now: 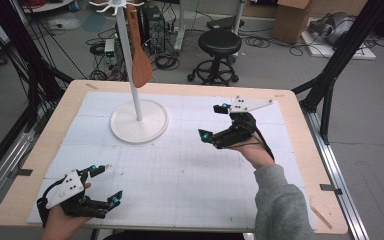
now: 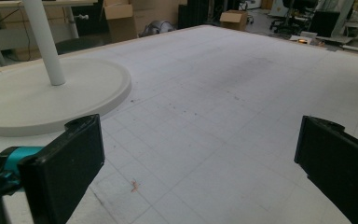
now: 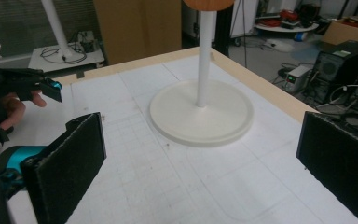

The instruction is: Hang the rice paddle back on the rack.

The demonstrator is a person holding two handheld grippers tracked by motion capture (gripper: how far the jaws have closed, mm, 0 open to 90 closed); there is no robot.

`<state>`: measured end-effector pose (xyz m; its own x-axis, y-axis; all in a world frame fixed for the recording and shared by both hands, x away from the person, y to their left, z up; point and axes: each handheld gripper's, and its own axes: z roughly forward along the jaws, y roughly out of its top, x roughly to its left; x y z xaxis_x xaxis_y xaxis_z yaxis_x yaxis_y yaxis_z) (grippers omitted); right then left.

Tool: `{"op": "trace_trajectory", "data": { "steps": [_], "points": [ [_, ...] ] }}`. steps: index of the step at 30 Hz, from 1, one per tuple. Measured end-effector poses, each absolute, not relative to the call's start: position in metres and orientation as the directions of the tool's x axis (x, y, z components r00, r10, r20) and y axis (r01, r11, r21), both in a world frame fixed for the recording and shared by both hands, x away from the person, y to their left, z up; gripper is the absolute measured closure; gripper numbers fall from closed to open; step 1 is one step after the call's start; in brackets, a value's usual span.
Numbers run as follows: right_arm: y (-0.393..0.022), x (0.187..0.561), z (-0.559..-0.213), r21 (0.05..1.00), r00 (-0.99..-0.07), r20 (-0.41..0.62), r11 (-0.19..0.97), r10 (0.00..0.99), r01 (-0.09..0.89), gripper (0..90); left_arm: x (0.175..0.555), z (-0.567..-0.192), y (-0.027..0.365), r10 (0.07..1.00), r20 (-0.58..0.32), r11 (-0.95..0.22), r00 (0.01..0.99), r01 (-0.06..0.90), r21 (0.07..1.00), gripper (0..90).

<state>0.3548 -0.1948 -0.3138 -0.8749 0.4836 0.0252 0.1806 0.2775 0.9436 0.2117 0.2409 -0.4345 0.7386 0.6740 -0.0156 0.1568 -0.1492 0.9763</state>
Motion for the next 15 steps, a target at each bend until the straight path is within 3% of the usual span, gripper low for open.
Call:
{"op": "trace_trajectory", "data": {
  "steps": [15],
  "points": [
    [-0.244, 0.326, -0.352, 0.944, -0.819, 0.05, 0.24, 0.572, 0.225, 0.0, 0.213, -0.435, 0.241, 0.675, -0.026, -0.143, 0.737, 0.166, 0.976, 1.9]
  ]
}}
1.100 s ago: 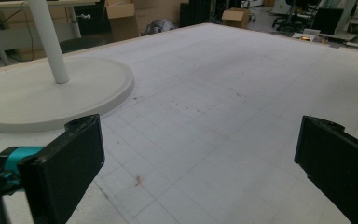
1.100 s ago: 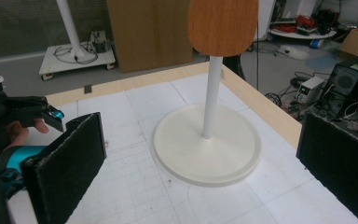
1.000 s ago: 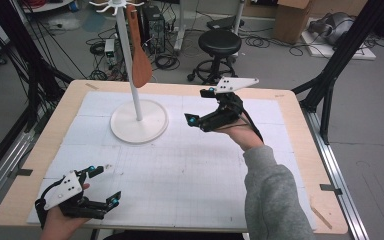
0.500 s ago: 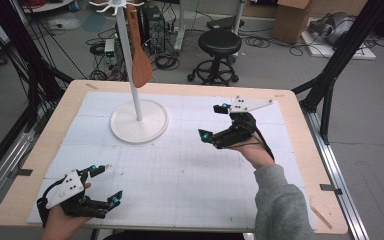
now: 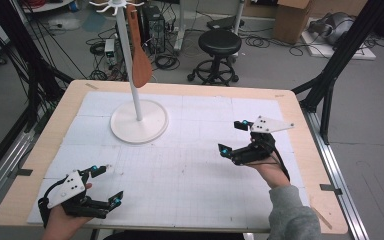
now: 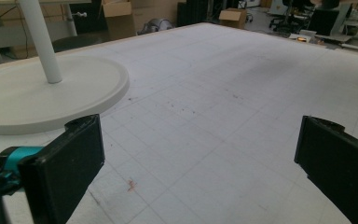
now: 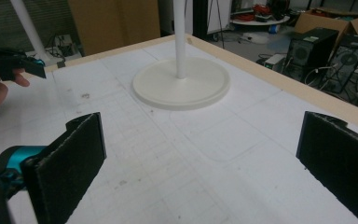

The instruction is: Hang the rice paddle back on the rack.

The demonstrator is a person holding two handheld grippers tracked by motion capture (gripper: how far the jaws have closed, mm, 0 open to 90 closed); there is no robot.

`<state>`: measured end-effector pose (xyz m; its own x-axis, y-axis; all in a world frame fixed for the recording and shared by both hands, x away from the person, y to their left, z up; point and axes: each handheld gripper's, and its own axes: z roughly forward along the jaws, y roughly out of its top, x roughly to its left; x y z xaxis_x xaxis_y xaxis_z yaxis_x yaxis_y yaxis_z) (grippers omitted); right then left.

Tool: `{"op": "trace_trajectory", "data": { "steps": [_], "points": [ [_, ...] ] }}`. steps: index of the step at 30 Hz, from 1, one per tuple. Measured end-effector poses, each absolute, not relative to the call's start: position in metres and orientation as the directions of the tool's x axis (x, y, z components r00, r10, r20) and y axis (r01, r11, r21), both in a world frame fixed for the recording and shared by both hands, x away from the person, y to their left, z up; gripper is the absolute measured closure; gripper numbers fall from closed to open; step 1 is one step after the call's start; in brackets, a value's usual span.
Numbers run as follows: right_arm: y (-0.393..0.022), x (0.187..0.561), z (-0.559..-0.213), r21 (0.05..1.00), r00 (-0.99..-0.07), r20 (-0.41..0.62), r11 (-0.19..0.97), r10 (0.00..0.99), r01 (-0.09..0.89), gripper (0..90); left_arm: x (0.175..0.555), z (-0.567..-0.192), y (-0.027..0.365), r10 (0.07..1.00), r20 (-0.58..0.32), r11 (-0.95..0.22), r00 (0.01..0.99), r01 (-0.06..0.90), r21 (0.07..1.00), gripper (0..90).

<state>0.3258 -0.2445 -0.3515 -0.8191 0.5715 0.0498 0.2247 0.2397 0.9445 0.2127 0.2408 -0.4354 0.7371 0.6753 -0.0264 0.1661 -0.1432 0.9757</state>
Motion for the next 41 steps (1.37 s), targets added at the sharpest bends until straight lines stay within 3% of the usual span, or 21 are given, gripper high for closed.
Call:
{"op": "trace_trajectory", "data": {
  "steps": [25, 41],
  "points": [
    [-0.292, 0.285, -0.409, 0.931, -0.768, 0.131, 0.189, 0.627, 0.313, 0.0, 0.213, -0.436, 0.241, 0.68, -0.02, -0.153, 0.733, 0.169, 0.974, 1.9],
    [-0.312, 0.26, -0.42, 0.93, -0.74, 0.157, 0.154, 0.654, 0.333, 0.0, 0.214, -0.434, 0.239, 0.688, -0.032, -0.13, 0.725, 0.166, 0.977, 1.9]
  ]
}}
